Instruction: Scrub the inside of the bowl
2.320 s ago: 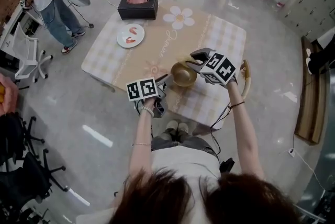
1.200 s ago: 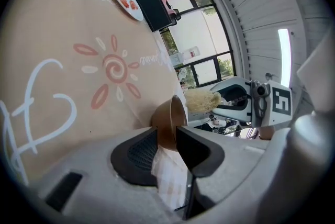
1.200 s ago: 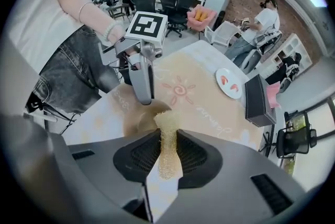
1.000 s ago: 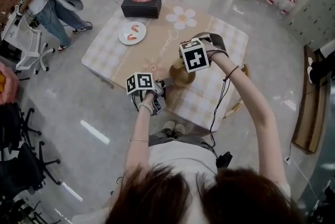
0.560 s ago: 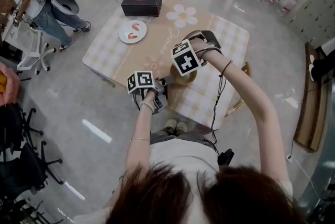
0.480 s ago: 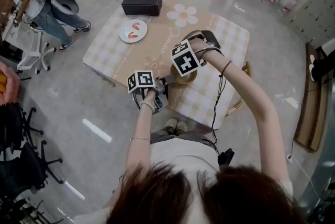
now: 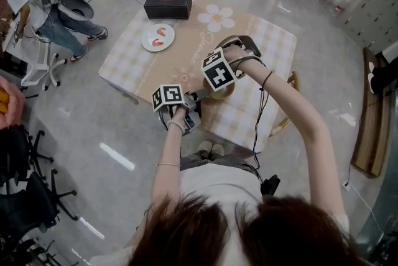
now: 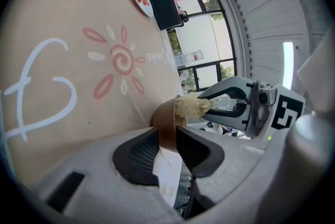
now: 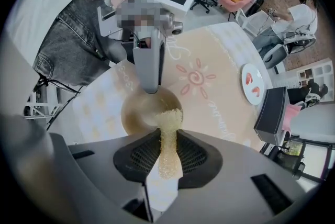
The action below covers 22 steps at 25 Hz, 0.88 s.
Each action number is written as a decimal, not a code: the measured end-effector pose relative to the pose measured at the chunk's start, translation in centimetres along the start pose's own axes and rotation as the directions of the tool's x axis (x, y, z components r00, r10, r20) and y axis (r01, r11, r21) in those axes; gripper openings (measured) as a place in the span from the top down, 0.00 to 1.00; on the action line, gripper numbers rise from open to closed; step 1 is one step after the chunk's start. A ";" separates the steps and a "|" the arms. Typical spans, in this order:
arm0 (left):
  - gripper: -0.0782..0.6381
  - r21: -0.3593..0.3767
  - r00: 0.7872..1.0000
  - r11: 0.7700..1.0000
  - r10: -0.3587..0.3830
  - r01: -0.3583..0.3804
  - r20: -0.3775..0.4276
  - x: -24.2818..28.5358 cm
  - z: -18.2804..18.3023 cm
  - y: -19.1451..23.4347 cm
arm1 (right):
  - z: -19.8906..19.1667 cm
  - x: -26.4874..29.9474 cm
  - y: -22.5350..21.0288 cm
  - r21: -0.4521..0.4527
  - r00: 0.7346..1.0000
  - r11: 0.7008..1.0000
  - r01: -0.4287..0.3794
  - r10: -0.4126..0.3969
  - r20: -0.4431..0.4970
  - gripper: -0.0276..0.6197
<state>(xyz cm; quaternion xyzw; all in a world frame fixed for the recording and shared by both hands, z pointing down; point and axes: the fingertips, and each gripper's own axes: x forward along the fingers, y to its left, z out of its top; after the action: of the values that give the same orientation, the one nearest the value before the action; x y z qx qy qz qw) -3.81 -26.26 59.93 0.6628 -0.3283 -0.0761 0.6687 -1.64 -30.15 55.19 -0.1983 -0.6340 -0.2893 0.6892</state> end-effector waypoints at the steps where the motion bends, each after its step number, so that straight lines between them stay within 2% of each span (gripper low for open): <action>1: 0.74 -0.001 1.000 1.000 -0.001 0.001 0.001 0.0 0.0 0.0 | -0.1 0.0 0.0 0.004 1.000 1.000 -0.002 0.002 -0.003 0.83; 22: 0.74 -0.011 1.000 1.000 -0.014 0.014 0.018 -0.1 0.1 0.1 | -2.3 0.4 1.8 0.161 0.995 0.986 -0.050 0.062 -0.073 0.83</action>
<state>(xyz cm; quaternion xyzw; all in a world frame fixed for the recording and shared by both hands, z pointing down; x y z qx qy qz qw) -3.95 -26.28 60.02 0.6607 -0.3293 -0.0884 0.6688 1.24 -30.33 55.51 -0.1492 -0.6220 -0.2260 0.7347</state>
